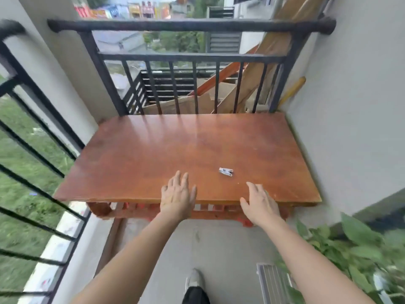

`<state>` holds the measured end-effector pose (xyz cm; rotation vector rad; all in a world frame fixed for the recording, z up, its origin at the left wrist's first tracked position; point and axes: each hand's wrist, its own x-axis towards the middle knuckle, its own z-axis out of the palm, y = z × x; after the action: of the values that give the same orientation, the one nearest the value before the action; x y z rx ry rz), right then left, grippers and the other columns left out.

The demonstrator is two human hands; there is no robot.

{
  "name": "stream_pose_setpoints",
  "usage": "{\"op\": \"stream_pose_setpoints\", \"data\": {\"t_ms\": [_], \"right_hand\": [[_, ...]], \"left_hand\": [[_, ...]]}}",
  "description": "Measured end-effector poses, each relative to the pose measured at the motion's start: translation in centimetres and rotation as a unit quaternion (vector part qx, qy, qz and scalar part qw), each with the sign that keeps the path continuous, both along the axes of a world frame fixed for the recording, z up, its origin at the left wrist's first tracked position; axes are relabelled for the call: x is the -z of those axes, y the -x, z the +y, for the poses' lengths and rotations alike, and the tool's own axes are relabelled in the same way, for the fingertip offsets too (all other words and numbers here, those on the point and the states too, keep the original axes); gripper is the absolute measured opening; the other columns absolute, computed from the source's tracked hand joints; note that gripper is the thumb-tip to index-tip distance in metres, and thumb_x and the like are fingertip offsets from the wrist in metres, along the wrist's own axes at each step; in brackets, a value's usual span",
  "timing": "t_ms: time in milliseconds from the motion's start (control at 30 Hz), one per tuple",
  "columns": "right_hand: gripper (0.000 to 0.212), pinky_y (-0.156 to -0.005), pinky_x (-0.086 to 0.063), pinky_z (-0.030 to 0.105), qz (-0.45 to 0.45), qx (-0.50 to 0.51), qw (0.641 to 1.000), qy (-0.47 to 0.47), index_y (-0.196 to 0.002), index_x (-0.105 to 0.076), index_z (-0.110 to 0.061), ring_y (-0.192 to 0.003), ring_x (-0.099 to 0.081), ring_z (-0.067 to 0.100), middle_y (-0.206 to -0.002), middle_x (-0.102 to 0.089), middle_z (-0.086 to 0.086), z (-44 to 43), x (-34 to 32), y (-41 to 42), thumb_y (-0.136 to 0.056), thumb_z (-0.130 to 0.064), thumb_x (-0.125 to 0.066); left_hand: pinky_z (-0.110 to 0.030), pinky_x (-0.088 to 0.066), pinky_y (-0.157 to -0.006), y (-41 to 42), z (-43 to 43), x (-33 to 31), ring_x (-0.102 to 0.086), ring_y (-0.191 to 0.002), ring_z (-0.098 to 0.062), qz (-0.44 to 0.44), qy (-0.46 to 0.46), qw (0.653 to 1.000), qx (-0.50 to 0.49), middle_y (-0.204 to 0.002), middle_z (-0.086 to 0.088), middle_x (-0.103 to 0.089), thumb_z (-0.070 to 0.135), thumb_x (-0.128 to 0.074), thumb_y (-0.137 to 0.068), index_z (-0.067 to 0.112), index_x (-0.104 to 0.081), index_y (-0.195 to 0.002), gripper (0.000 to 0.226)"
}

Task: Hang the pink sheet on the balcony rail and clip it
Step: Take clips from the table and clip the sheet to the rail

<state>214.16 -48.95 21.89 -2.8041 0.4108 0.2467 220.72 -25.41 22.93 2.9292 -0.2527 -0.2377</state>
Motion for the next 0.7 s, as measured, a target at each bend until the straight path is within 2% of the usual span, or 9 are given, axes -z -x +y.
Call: {"op": "stream_pose_setpoints", "data": {"t_ms": [233,367,467,500,567,633,700], "right_hand": [[0.059,-0.098,-0.045,0.040,0.088,0.044,0.995,0.005,-0.150,-0.028,-0.020,-0.129,-0.049,0.028,-0.149,-0.036,0.004,0.6,6.0,-12.7,-0.098,-0.039,-0.047],[0.065,-0.103,-0.041,0.042,0.114,0.081,0.990,-0.010,-0.154,-0.018,-0.020,-0.134,-0.045,0.032,-0.162,-0.015,0.005,0.8,10.6,-16.7,-0.098,-0.033,-0.048],[0.071,-0.100,-0.042,0.043,0.134,0.078,0.988,0.000,-0.157,-0.008,-0.022,-0.132,-0.046,0.035,-0.166,0.000,0.002,0.7,13.5,-19.1,-0.099,-0.029,-0.048],[0.072,-0.101,-0.042,0.043,0.141,0.074,0.987,0.008,-0.158,-0.007,-0.022,-0.133,-0.045,0.034,-0.166,-0.002,0.002,0.7,14.2,-19.8,-0.099,-0.030,-0.048],[0.066,-0.101,-0.043,0.043,0.144,0.062,0.987,0.038,-0.156,-0.017,-0.021,-0.133,-0.042,0.033,-0.162,-0.017,0.004,0.6,15.5,-20.6,-0.099,-0.033,-0.049],[0.051,-0.093,-0.046,0.043,0.112,0.055,0.991,0.054,-0.145,-0.037,-0.019,-0.124,-0.047,0.033,-0.145,-0.039,0.009,0.7,16.2,-20.8,-0.098,-0.030,-0.054],[0.035,-0.086,-0.048,0.043,0.098,0.050,0.993,0.048,-0.130,-0.049,-0.017,-0.114,-0.053,0.034,-0.125,-0.049,0.011,1.1,16.4,-20.9,-0.097,-0.025,-0.056]], "left_hand": [[-0.045,-0.024,-0.116,-12.1,1.2,8.7,-0.018,-0.147,-0.025,0.086,-0.010,0.996,0.022,-0.162,-0.005,-0.012,0.051,-0.025,-0.101,0.022,-0.020,-0.153,0.060],[-0.045,-0.024,-0.115,-13.3,2.2,14.5,-0.010,-0.149,-0.026,0.143,-0.031,0.988,0.040,-0.163,-0.007,-0.007,0.051,-0.023,-0.102,0.022,-0.019,-0.153,0.059],[-0.046,-0.020,-0.116,-13.0,3.9,18.1,-0.003,-0.150,-0.025,0.169,-0.050,0.983,0.050,-0.164,-0.006,-0.002,0.050,-0.019,-0.102,0.024,-0.016,-0.154,0.059],[-0.045,-0.020,-0.116,-12.8,4.5,18.8,-0.002,-0.150,-0.025,0.164,-0.061,0.983,0.061,-0.164,-0.005,-0.001,0.050,-0.018,-0.102,0.024,-0.015,-0.154,0.059],[-0.044,-0.018,-0.117,-12.3,5.3,19.6,0.000,-0.151,-0.023,0.161,-0.069,0.981,0.082,-0.164,-0.005,0.002,0.048,-0.017,-0.102,0.025,-0.012,-0.155,0.058],[-0.043,-0.015,-0.118,-12.3,5.6,19.7,0.001,-0.151,-0.022,0.169,-0.056,0.980,0.085,-0.164,-0.004,0.002,0.047,-0.017,-0.103,0.025,-0.012,-0.155,0.057],[-0.043,-0.014,-0.119,-12.5,5.9,19.5,0.001,-0.151,-0.022,0.186,-0.043,0.978,0.083,-0.164,-0.003,0.002,0.047,-0.018,-0.103,0.025,-0.015,-0.155,0.056]]}}
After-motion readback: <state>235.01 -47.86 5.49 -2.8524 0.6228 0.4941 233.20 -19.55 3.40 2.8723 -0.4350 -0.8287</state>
